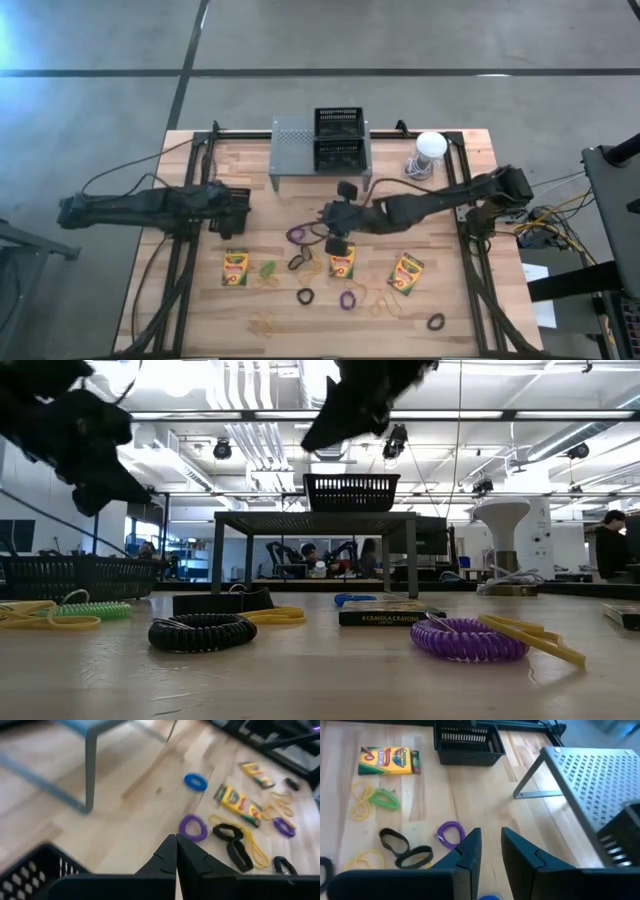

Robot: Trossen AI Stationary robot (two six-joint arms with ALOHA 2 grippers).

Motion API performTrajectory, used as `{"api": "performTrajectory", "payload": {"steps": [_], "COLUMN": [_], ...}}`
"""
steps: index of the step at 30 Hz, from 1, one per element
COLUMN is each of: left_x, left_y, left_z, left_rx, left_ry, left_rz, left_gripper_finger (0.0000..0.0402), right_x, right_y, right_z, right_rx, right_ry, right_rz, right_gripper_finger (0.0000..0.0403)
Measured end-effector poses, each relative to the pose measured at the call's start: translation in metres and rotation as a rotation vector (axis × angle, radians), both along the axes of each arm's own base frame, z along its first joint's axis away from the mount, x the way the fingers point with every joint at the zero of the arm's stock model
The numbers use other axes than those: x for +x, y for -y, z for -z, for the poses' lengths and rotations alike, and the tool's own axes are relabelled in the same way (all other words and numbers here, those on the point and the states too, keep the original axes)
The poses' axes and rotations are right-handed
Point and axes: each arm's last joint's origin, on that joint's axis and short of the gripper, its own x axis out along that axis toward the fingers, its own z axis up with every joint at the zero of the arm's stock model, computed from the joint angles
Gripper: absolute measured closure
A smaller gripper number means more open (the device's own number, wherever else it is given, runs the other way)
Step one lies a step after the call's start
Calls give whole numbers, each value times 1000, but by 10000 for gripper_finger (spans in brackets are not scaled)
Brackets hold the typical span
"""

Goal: Pick & Place Office Desk Supplies
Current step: Put the black bin on the shelf

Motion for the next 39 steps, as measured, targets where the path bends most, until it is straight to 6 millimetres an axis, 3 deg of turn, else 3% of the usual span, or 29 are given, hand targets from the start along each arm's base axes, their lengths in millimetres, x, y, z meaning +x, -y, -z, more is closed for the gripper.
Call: {"api": "performTrajectory", "payload": {"steps": [5,11,18,30,39], "left_x": [25,54,75,60,43], "left_y": [-1,-3,-12,-37,-59], "left_z": [-8,-35,-56,-37,-17], "left_rx": [-136,-165,-228,-443,-529], "left_ry": [-248,-652,-956,-1037,-1062], "left_rz": [-96,-167,-286,-547,-719], "left_gripper_finger": [400,398,356,246,218], "right_x": [-14,-30,-40,-47,-49], "right_y": [0,2,3,1,-11], "right_z": [25,53,69,78,78], "right_rx": [-2,10,-30,-79,-112], "right_ry": [54,97,225,243,235], "right_rz": [-14,-10,-53,-91,-150], "right_gripper_finger": [339,342,343,342,346]}}
